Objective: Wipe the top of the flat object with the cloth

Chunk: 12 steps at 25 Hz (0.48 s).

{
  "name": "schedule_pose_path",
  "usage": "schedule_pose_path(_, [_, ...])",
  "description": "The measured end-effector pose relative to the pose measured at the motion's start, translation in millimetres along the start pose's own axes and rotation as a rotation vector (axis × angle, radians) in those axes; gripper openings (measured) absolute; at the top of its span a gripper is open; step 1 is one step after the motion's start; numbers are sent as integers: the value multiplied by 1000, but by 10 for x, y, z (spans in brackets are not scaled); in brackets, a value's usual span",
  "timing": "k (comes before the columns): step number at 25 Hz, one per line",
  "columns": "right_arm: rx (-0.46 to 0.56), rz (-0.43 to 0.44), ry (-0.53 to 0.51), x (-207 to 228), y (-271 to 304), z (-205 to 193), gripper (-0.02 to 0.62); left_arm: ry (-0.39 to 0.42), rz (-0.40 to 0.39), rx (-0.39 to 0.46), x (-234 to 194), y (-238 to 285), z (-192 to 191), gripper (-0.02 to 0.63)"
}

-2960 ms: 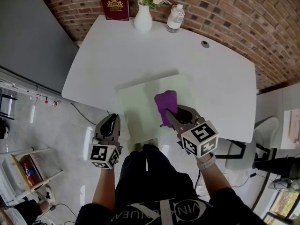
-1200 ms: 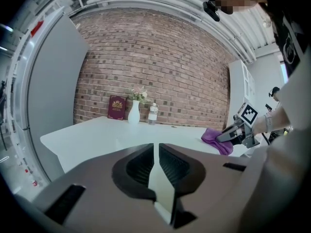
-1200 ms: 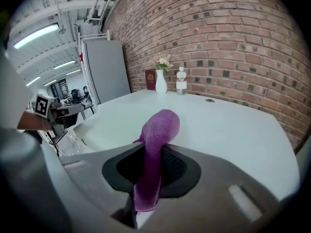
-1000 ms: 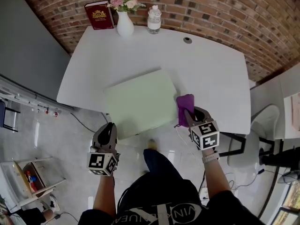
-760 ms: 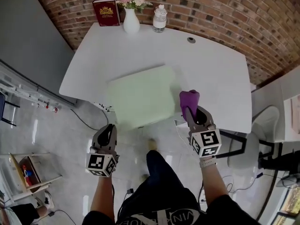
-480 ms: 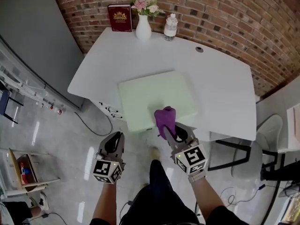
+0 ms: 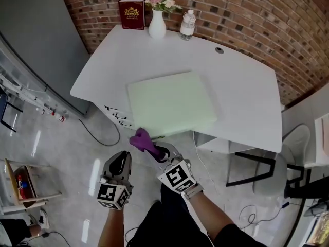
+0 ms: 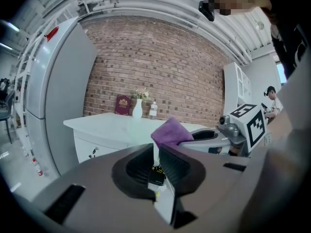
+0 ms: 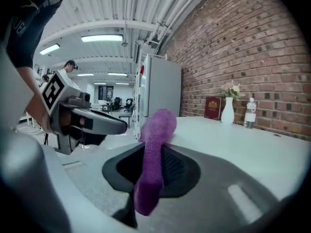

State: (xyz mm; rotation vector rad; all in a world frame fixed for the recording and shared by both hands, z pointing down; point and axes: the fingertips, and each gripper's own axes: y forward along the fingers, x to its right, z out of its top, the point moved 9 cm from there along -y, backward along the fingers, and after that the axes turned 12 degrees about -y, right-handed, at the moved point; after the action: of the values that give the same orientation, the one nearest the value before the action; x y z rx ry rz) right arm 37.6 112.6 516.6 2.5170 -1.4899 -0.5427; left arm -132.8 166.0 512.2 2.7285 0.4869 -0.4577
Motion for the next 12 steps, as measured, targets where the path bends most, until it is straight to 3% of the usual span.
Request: schedule_pose_path(12, [-122,-204,43,767,-693,-438,69,4,-49,-12,83,329,57,35])
